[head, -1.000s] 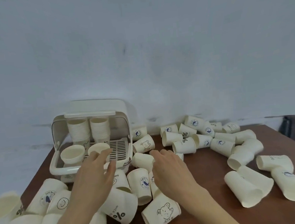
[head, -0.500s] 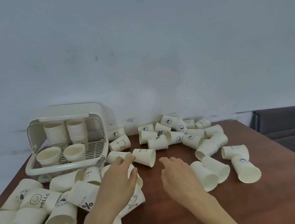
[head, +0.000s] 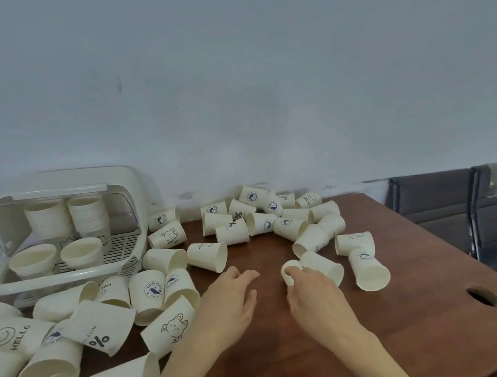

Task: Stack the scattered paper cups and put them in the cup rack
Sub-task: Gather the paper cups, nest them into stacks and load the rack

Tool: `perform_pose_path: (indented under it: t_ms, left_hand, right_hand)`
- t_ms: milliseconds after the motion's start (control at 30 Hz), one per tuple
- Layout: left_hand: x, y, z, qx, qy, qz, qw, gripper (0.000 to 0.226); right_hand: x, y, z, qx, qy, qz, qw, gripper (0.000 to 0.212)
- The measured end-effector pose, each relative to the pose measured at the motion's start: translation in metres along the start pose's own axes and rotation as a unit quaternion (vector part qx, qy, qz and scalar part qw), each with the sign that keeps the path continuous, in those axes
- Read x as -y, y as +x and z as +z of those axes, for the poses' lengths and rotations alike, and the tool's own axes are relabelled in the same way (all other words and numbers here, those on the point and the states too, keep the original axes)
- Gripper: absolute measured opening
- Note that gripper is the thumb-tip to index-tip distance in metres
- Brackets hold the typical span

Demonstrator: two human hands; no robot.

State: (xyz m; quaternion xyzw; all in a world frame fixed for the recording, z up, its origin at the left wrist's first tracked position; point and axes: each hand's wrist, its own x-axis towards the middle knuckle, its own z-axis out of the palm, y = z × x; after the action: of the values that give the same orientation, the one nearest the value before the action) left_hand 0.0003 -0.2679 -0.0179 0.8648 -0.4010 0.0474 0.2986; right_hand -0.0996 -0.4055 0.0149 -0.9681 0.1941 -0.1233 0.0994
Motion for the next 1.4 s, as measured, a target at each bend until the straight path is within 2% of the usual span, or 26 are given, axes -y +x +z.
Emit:
perform_pose_path:
  t_ms: [200,433,667,800,900,1067,1233,1400]
  left_hand:
    - [-0.028,0.009,0.034,0.06,0.004,0.036,0.998,0.037]
    - [-0.036,0.021,0.056,0.096,0.033,0.037,0.994,0.039]
    - [0.005,0.053,0.035,0.065,0.139,-0.043,0.987,0.036]
    - [0.026,0.064,0.032,0.065,0.235,-0.087,0.966,0.026]
    - [0.042,0.071,0.034,0.062,0.286,-0.11,0.95,0.028]
    - [0.055,0.08,0.035,0.08,0.37,-0.125,0.917,0.031]
    - [0.058,0.082,0.033,0.089,0.388,-0.145,0.906,0.03]
    - [0.056,0.081,0.025,0.069,0.37,-0.151,0.914,0.031]
  right_hand:
    - [-0.028,-0.007,-0.005,0.015,0.002,0.042,0.999,0.033]
    - [-0.044,-0.014,-0.002,0.025,0.0,0.053,0.998,0.034]
    - [-0.038,-0.005,0.004,0.022,0.0,0.036,0.999,0.032]
    - [-0.024,0.002,0.012,0.027,-0.003,0.012,1.0,0.028]
    - [-0.014,0.008,0.017,0.032,-0.016,-0.016,0.999,0.019]
    - [-0.002,0.02,0.03,0.033,-0.012,-0.027,0.999,0.025]
    - [0.005,0.026,0.039,0.042,0.0,-0.033,0.999,0.026]
    - [0.008,0.032,0.041,0.049,-0.001,-0.031,0.998,0.026]
